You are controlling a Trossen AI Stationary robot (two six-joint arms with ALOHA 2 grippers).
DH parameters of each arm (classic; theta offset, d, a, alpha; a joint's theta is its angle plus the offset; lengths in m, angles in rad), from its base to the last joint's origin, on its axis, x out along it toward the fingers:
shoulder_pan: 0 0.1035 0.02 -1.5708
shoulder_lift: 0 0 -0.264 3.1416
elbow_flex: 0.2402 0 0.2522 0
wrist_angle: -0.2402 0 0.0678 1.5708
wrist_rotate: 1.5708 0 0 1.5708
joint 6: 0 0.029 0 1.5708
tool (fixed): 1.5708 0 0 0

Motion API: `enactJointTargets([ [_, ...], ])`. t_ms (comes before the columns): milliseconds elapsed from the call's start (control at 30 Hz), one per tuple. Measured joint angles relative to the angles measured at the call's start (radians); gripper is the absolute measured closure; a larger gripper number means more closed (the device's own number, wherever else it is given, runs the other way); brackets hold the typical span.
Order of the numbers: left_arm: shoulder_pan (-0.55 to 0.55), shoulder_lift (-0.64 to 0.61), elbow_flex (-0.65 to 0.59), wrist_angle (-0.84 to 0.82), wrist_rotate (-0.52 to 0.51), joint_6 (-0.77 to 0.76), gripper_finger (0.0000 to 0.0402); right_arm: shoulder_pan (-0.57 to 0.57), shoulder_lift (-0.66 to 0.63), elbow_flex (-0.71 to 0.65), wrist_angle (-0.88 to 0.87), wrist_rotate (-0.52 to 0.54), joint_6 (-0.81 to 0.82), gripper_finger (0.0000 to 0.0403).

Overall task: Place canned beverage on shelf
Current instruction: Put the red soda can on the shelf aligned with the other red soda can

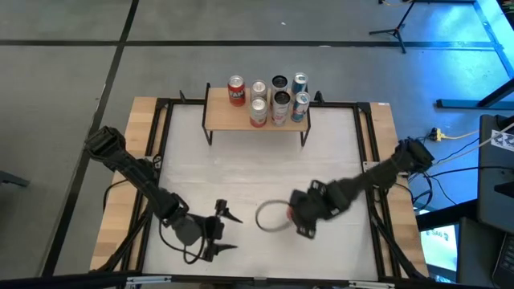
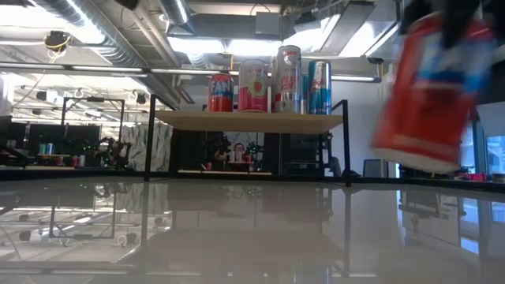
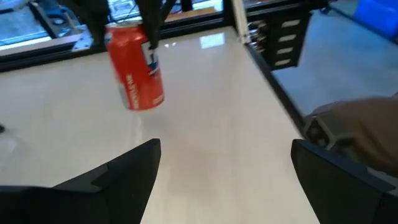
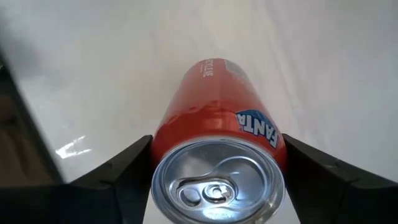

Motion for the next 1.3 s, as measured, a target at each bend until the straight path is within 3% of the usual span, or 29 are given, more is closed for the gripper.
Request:
enactJointTargets([
  [300, 0.116, 0.0, 0.0, -0.019, 0.015, 0.042, 0.0051, -0.246, -0.001, 0.001, 0.026, -0.037, -0.27, 0.011],
  [533, 0.184, 0.0, 0.0, -0.015, 0.034, 0.056, 0.0051, -0.369, 0.02, 0.001, 0.067, -0.071, -0.409, 0.0114],
  [867, 0.27, 0.0, 0.0, -0.021, 0.078, 0.056, 0.0051, -0.416, 0.097, 0.0, 0.169, -0.155, -0.57, 0.0111],
  [1033, 0.291, 0.0, 0.0, -0.02, 0.136, 0.056, 0.0051, -0.416, 0.121, 0.0, 0.197, -0.168, -0.577, 0.0109],
  [1300, 0.288, 0.0, 0.0, -0.023, 0.136, 0.056, 0.0051, -0.415, 0.124, 0.001, 0.233, -0.166, -0.604, 0.0104],
])
